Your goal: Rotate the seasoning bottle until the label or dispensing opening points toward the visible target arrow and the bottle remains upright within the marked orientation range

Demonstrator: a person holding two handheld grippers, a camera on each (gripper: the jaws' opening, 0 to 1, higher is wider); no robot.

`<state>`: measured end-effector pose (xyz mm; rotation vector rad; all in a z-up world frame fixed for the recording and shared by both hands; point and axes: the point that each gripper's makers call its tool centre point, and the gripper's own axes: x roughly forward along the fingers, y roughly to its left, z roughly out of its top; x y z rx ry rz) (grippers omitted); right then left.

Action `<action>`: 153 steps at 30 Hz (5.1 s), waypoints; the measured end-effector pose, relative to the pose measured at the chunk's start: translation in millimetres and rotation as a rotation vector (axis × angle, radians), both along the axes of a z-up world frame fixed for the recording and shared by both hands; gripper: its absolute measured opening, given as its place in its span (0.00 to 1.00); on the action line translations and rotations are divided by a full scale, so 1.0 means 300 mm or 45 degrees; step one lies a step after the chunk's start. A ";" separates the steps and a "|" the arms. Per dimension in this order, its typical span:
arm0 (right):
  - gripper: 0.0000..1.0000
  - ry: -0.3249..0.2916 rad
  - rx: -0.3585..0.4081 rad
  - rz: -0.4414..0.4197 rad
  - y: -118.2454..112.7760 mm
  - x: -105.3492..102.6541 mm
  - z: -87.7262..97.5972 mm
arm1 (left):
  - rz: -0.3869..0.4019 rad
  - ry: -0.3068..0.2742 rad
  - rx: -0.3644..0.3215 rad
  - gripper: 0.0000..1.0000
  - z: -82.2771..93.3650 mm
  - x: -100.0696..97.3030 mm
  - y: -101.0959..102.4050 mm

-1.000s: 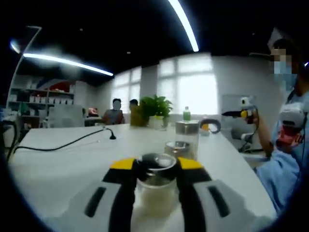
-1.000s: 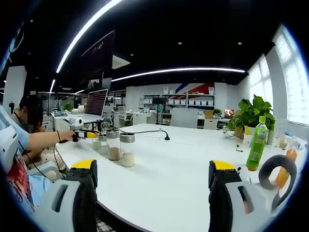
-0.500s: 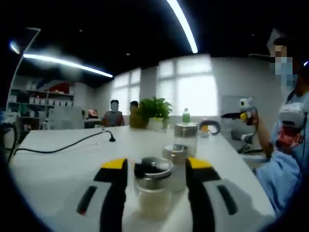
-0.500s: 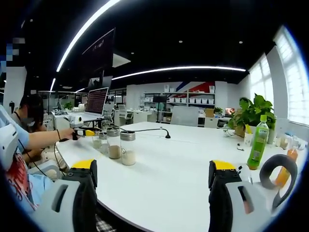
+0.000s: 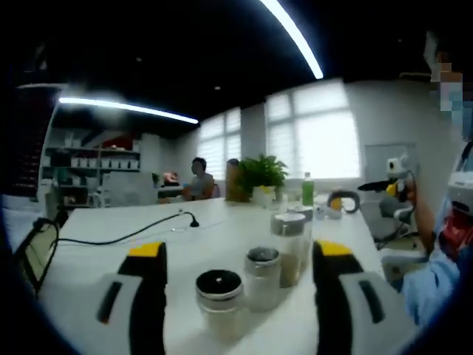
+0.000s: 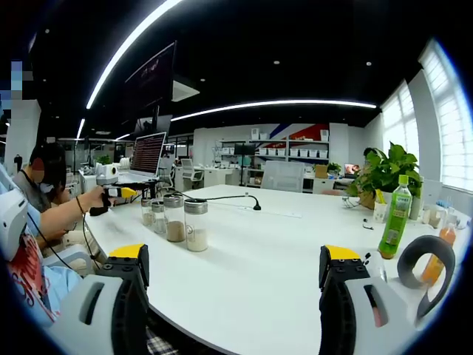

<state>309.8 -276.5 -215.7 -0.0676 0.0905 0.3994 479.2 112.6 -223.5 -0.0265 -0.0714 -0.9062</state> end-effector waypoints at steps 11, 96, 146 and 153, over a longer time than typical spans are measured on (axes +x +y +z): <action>0.98 0.009 0.005 -0.006 -0.005 -0.001 -0.006 | 0.332 0.052 -0.044 0.67 0.008 -0.001 0.047; 0.96 0.029 0.004 0.005 0.000 0.002 -0.022 | 0.432 0.062 -0.035 0.32 -0.158 0.103 0.062; 0.95 0.022 -0.008 0.011 0.009 -0.008 -0.016 | -0.505 0.053 0.113 0.32 -0.170 0.028 -0.023; 0.95 0.032 -0.003 0.009 0.004 -0.001 -0.024 | -0.534 0.067 0.127 0.32 -0.173 0.022 -0.029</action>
